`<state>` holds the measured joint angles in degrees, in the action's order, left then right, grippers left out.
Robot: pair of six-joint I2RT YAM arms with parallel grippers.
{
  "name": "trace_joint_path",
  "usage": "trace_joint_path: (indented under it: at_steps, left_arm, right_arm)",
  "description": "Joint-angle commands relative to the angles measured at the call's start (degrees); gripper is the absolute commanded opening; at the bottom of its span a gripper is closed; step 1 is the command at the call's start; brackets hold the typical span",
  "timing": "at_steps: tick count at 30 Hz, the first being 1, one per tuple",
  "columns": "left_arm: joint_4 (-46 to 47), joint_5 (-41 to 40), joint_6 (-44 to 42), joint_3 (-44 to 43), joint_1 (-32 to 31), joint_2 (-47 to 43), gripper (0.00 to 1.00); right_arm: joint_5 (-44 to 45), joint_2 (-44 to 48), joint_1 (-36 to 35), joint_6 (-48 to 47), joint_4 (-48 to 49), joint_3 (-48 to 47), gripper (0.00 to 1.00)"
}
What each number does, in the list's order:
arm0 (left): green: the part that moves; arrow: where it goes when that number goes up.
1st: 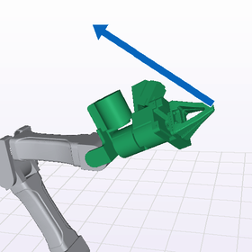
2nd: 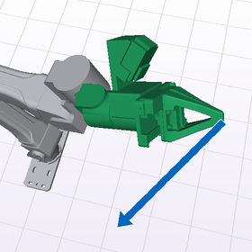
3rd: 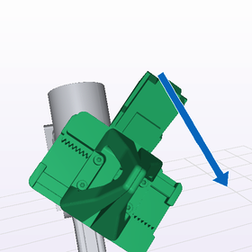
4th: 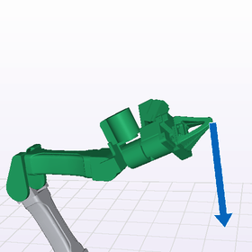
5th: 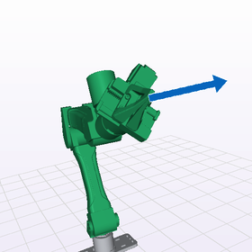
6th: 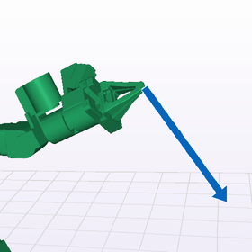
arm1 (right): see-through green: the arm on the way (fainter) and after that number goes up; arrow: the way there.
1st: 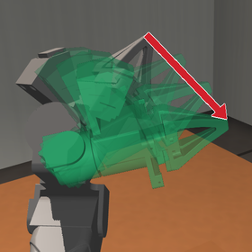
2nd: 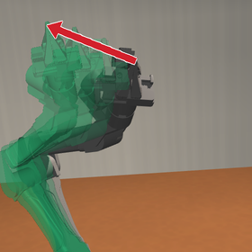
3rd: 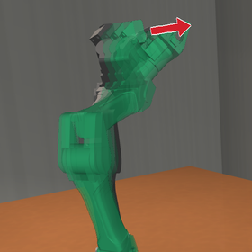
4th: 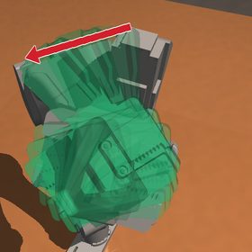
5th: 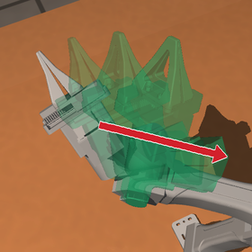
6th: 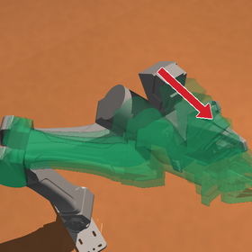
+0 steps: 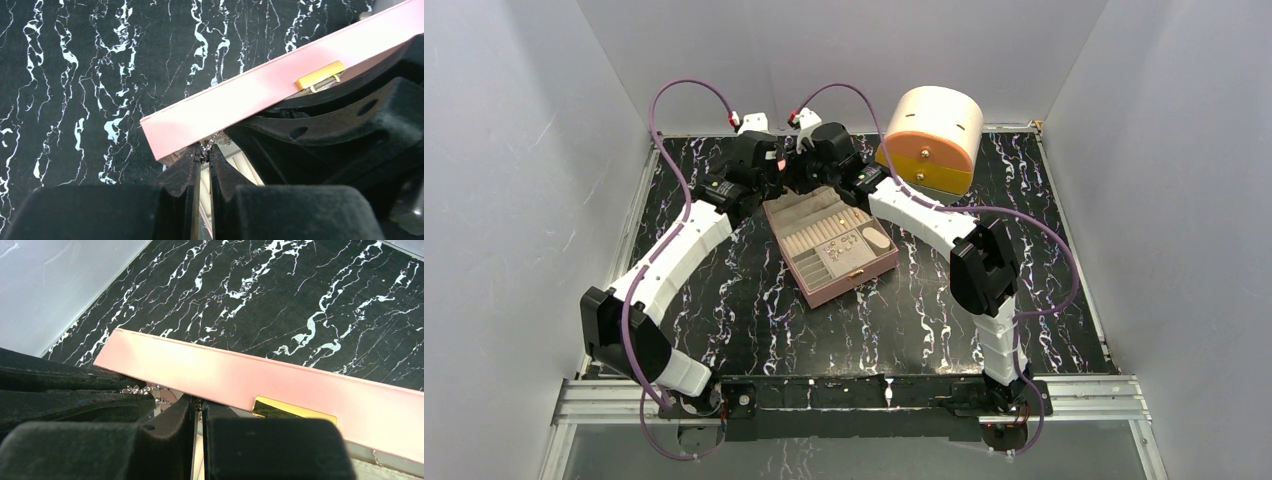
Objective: Organize the mixed jewelry
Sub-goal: Place the jewelry in the jewelry box.
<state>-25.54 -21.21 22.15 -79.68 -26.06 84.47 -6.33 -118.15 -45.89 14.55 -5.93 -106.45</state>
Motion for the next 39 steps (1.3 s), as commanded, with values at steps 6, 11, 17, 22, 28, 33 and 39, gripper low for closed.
trace_joint_path:
  at_steps: [6,11,17,22,28,33,39]
  left_arm:
    - [-1.9,-8.0,1.7,-2.5,0.4,0.2,0.0]
    - [-2.0,-8.4,1.8,-2.5,0.3,0.3,0.02]
    - [-1.9,-7.6,1.9,-2.7,0.3,0.4,0.06]
    - [-1.5,-4.9,2.5,-2.3,0.3,-0.1,0.14]
    - [1.8,2.4,3.0,-0.1,0.3,-1.8,0.23]
    - [3.0,5.2,3.0,1.3,0.3,-4.1,0.33]
    - [3.7,7.9,1.4,3.0,0.3,-7.7,0.49]
  right_arm:
    - [10.6,-0.2,1.6,3.9,-0.4,-3.2,0.17]
    - [11.9,-0.5,1.5,5.3,-1.1,-4.0,0.18]
    - [11.8,0.1,1.6,7.6,-0.1,-2.9,0.18]
    - [10.3,1.9,1.5,7.9,1.0,-0.8,0.21]
    - [7.7,5.4,1.7,9.3,2.0,3.0,0.26]
    - [6.7,10.2,2.2,11.8,3.9,9.9,0.32]
    - [10.4,14.6,2.9,19.5,0.3,16.3,0.47]
